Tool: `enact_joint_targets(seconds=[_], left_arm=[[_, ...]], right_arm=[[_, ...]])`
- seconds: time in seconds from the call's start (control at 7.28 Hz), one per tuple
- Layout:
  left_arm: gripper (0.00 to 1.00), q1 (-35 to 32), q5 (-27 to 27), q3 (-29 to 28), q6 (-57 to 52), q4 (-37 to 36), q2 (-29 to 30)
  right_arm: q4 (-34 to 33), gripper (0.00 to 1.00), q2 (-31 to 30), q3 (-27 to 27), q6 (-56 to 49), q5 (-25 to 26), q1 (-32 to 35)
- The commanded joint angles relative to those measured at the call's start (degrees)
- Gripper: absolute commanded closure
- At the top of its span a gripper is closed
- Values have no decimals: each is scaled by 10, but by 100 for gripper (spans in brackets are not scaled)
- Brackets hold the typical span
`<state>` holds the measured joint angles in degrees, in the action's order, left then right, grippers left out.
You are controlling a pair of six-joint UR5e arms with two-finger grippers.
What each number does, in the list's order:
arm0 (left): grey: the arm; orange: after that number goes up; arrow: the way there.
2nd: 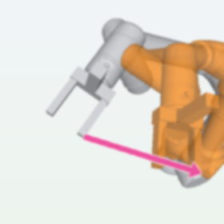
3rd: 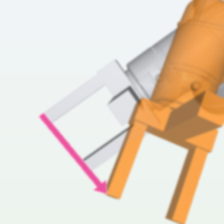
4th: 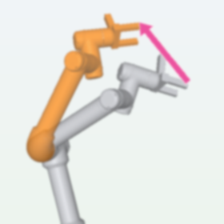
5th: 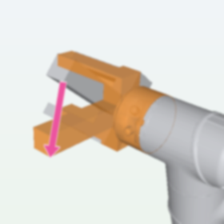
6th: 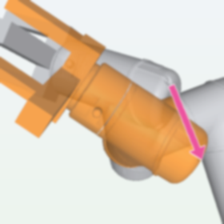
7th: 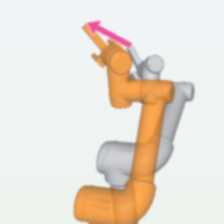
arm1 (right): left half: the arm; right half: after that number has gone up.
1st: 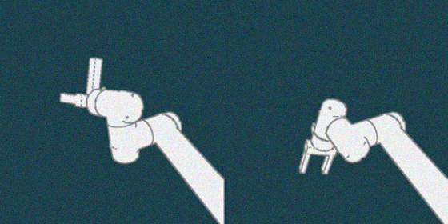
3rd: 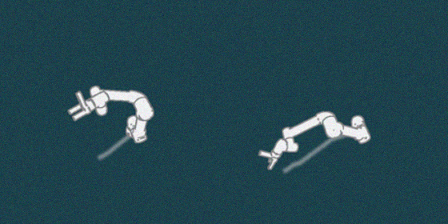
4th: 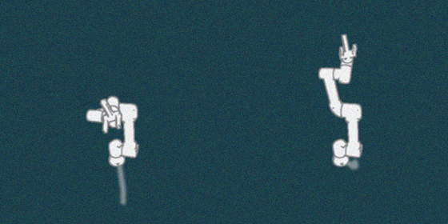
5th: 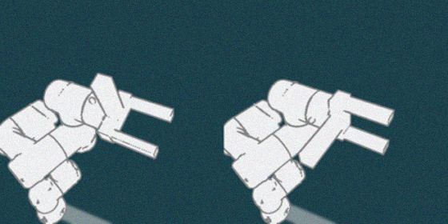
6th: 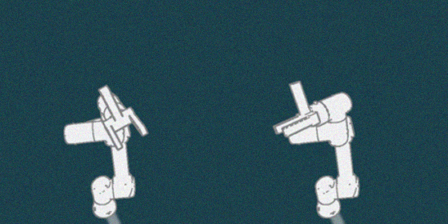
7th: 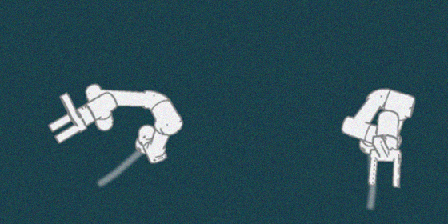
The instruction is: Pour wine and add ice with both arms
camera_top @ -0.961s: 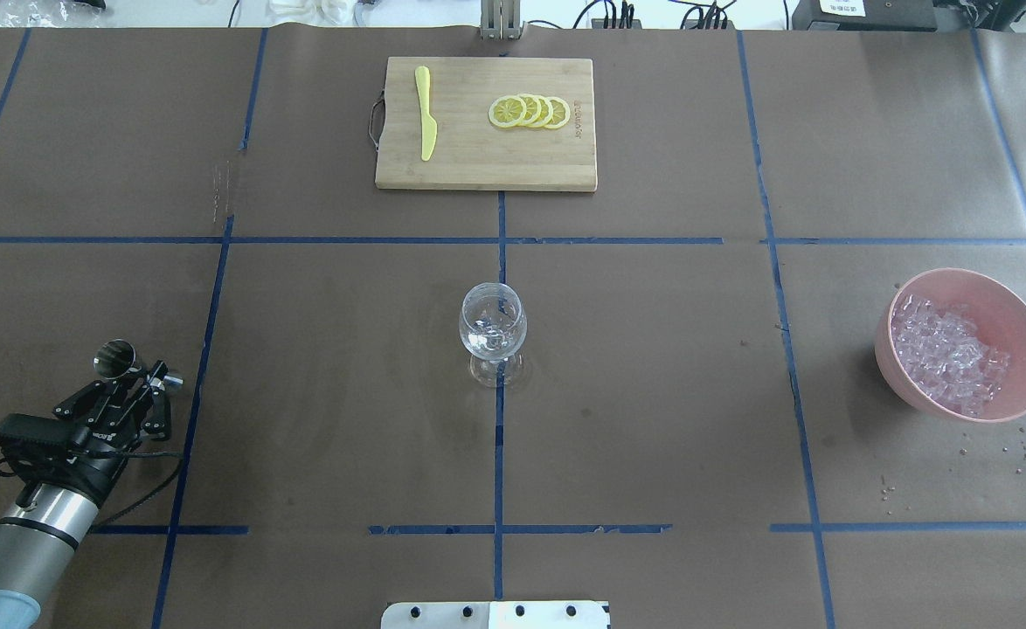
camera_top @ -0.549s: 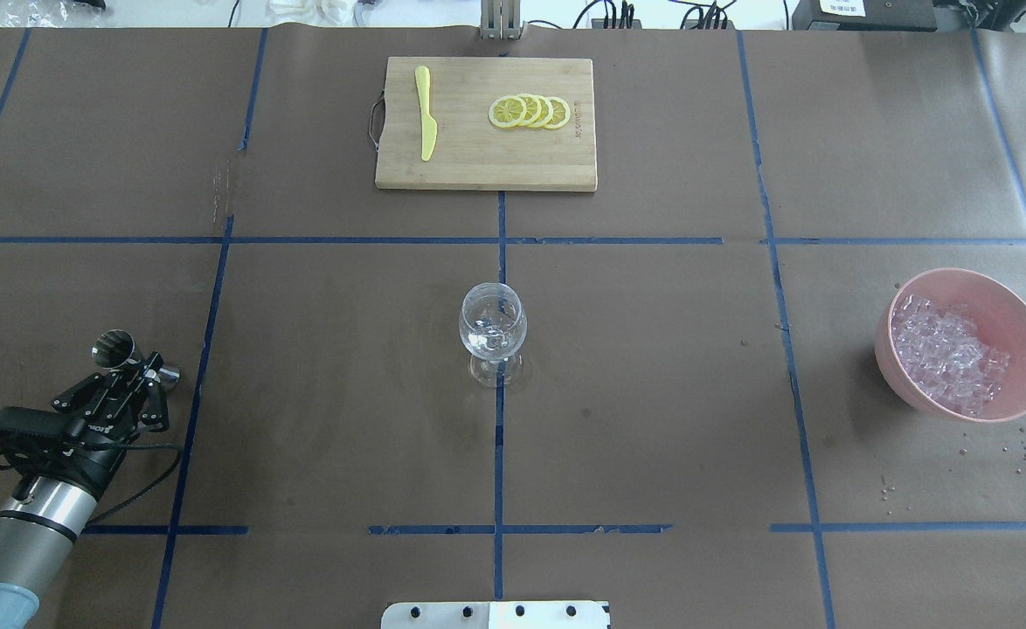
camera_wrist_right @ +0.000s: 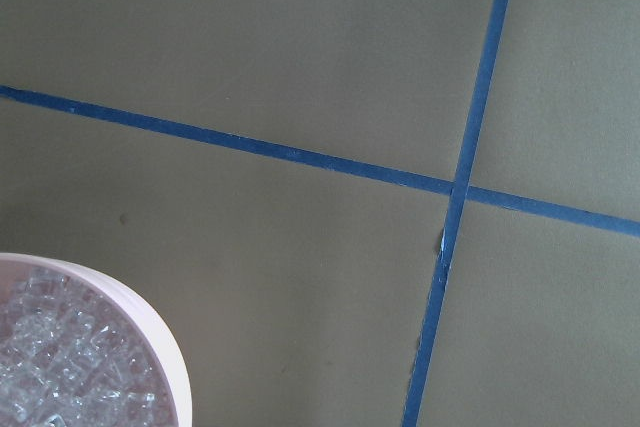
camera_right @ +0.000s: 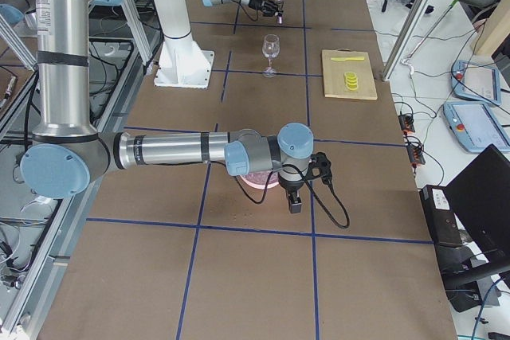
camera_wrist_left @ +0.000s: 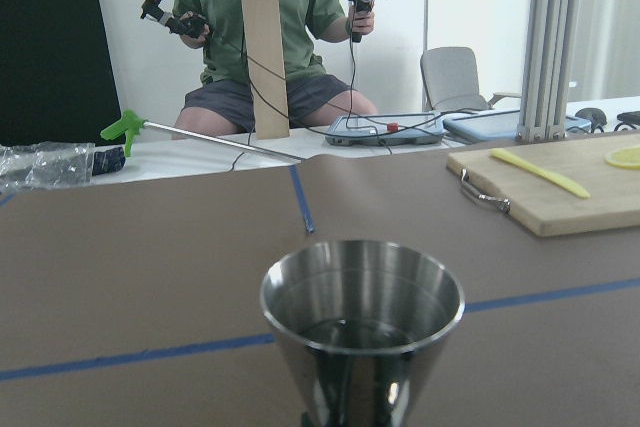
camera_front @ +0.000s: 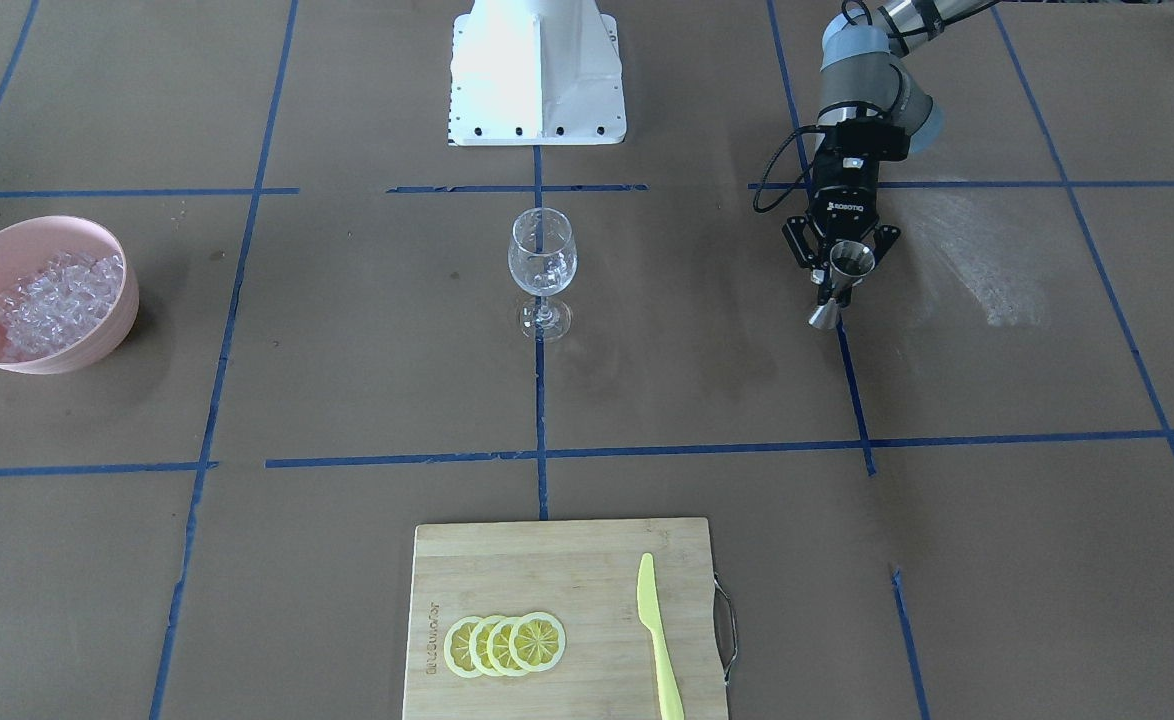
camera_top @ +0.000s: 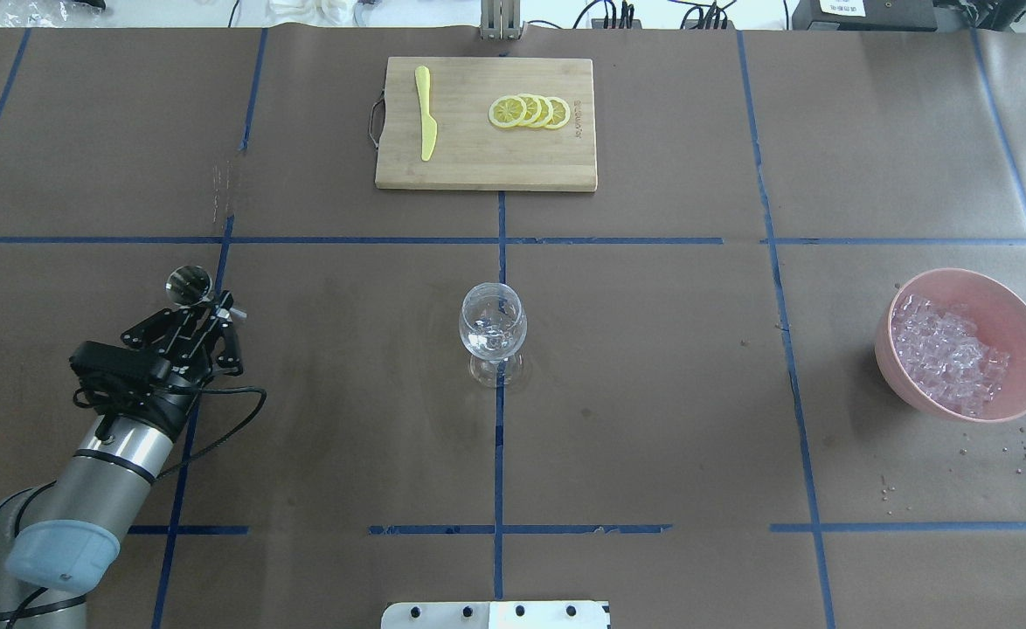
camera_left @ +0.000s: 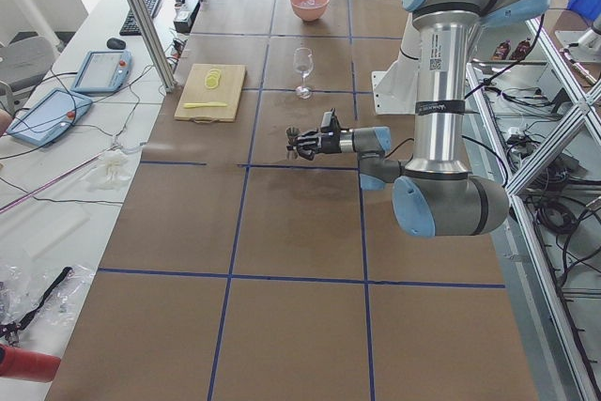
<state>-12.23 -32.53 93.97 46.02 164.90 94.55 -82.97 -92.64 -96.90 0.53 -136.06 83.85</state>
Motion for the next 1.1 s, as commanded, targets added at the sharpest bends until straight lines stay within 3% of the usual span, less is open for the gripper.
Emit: enact_joint_targets(seconds=[0.0,0.14,0.41,0.55,0.69,0.96], left_arm=[[100,-4,-61,9,-50,-7,53],[100,-6,-82,37,-172,-5,54],[100,-4,-146,66,-201,-18,82],[100,-8,-170,72,-201,-85,132],[100,-4,-173,86,-203,-138,141],[100,-7,-173,100,-326,-150,141]], right_arm=[[0,0,1,0,0,0,0],[0,0,1,-1,0,-1,0],[1,0,2,-4,0,-1,0],[0,0,1,-3,0,0,0],[1,0,1,-1,0,0,1],[0,0,2,-1,1,-1,1]])
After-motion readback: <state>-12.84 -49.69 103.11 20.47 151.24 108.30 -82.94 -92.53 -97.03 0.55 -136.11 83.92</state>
